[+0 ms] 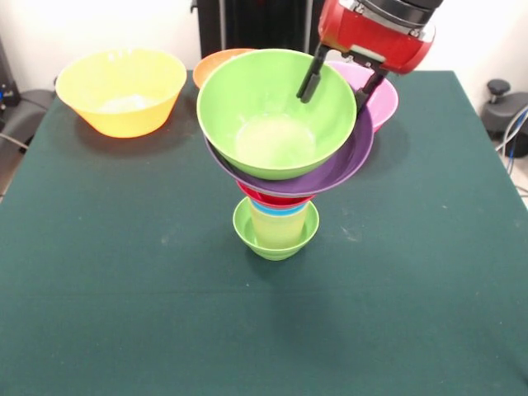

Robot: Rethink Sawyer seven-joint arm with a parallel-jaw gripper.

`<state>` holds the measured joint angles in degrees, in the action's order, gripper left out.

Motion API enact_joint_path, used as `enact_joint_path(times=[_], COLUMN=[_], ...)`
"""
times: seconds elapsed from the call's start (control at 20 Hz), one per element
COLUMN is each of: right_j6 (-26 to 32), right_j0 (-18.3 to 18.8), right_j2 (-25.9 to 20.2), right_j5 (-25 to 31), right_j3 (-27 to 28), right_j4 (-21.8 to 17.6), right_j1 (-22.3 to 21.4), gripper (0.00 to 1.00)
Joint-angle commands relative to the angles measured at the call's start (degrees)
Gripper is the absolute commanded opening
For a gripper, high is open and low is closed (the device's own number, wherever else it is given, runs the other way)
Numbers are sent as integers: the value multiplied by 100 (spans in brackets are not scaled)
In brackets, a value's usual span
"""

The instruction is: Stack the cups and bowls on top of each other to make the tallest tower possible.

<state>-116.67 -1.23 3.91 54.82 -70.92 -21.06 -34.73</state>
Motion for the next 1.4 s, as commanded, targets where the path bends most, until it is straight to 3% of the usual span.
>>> enact_joint_path(times=[0.05,1.4], right_j6=[-324,-233], right_j0=[-20,-10], right_j2=[-312,-299], right_j5=[-201,32], right_j3=[-473,-439], right_j4=[124,160], right_j1=[-12,-175], gripper=[100,100])
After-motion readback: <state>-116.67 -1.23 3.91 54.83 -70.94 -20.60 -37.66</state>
